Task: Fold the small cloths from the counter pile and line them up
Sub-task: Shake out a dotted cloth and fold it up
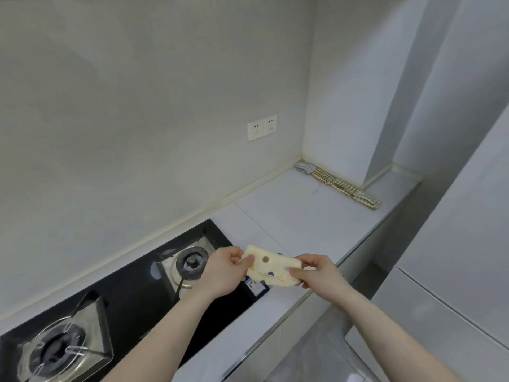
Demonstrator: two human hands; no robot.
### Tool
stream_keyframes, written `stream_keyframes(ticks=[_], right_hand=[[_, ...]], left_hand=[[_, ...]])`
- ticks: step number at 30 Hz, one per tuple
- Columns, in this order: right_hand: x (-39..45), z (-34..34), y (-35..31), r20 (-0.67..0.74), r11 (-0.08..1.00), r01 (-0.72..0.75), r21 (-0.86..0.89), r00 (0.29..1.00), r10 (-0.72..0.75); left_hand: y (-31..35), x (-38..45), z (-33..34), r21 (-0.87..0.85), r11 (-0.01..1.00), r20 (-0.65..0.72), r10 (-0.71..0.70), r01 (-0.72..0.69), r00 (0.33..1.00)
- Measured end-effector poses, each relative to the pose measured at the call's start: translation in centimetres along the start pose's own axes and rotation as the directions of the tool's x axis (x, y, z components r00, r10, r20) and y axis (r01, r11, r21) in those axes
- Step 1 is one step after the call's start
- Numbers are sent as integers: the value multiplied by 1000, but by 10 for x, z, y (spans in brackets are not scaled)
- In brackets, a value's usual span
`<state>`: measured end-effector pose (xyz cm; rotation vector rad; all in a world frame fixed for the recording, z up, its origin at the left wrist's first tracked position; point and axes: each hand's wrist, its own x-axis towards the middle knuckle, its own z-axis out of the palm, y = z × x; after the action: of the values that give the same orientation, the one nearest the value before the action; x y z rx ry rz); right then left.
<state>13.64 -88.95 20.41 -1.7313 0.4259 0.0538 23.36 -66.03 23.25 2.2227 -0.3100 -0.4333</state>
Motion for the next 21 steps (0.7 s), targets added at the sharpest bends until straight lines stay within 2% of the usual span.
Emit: stream_keyframes(ticks=[7, 12, 17, 21], right_hand=[[72, -58, 22, -157, 985, -104, 140, 980, 126], [123, -94, 32, -235, 947, -185, 264, 940, 249], [195, -125, 50, -233, 875, -273, 401, 893, 385], [253, -152, 61, -195, 800, -356, 482, 847, 495]], left_hand=[[35, 103, 33, -31, 999, 55, 26, -24, 998], [41, 157, 47, -28, 999, 68, -16, 18, 998], [41, 204, 56, 2, 999, 23, -39, 39, 999], [44, 240, 77, -3, 993, -26, -121, 121, 992]])
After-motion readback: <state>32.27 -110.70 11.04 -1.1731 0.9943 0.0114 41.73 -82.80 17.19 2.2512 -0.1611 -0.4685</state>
